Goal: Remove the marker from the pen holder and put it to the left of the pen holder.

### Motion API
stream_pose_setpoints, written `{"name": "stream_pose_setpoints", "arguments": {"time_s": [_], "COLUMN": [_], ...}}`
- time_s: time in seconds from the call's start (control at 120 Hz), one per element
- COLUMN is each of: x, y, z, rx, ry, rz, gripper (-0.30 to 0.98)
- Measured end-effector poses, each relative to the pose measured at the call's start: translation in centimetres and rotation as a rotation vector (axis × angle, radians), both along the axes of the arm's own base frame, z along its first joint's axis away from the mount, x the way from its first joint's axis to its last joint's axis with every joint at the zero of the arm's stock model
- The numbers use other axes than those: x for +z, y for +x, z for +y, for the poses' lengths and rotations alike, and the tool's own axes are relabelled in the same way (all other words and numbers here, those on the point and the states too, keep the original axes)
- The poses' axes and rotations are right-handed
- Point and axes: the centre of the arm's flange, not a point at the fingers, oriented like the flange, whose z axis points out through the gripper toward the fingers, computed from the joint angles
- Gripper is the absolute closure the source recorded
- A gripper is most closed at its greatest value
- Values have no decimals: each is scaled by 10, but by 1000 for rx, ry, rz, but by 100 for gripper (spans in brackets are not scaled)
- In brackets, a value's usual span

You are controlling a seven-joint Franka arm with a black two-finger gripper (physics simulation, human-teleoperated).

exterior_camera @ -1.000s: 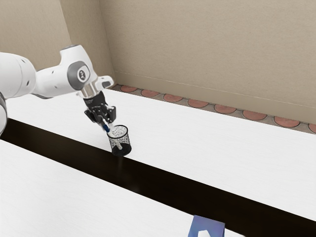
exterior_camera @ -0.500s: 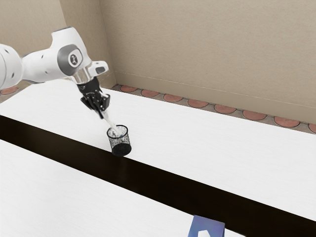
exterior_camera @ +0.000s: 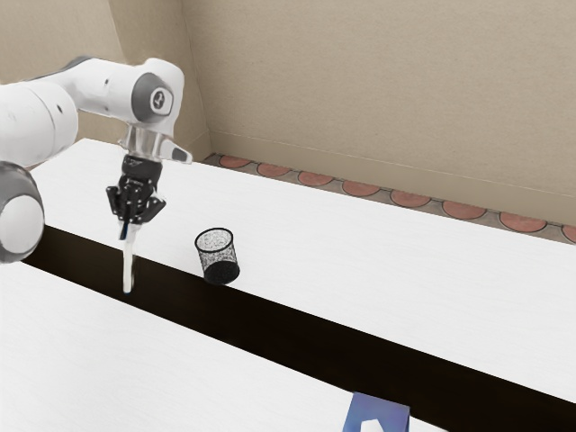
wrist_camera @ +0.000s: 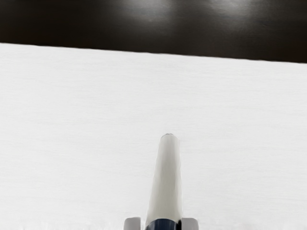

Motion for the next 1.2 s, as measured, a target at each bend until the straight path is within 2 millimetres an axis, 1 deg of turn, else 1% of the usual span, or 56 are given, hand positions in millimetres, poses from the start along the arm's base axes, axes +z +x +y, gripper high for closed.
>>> {"name": "stream_pose_setpoints", "arguments": {"time_s": [0.042,0.067,0.167,0.233,0.3,0.35,0.467,0.533,0.633,0.717,0.75,0.767,0.8,0.817,0.85,0.883,0.9,0.917,0.942,0.967,0.992,1.025,1.05,1.075,1.133,1.2], "x": [-18,-25,-33,-46,-62,-70,-91,-100,-104,-106,-103,-96,-63,-43,-2,38,57,75,99,119,132,144,150,154,163,174], "y": [0,0,3,5,4,3,1,0,0,5,8,10,14,17,22,22,20,13,-3,-18,-26,-32,-34,-34,-34,-51], "z": [3,6,19,25,32,37,38,39,44,48,48,48,46,41,25,3,-7,-18,-32,-46,-60,-79,-92,-99,-105,-104], "rx": [17,28,62,77,94,106,115,119,135,148,152,156,165,165,151,124,111,98,80,62,44,16,-1,-8,-5,9], "ry": [14,26,91,130,155,167,182,186,188,174,168,163,147,133,99,65,53,42,33,29,25,17,8,-3,-22,-18], "rz": [77,113,200,249,300,324,369,381,375,325,295,272,195,145,49,-42,-80,-113,-156,-201,-241,-285,-311,-333,-388,-435], "gripper": [79,79,79,79,79,79,79,78,56,38,33,30,26,24,20,17,16,15,13,12,10,9,8,7,5,4]}}
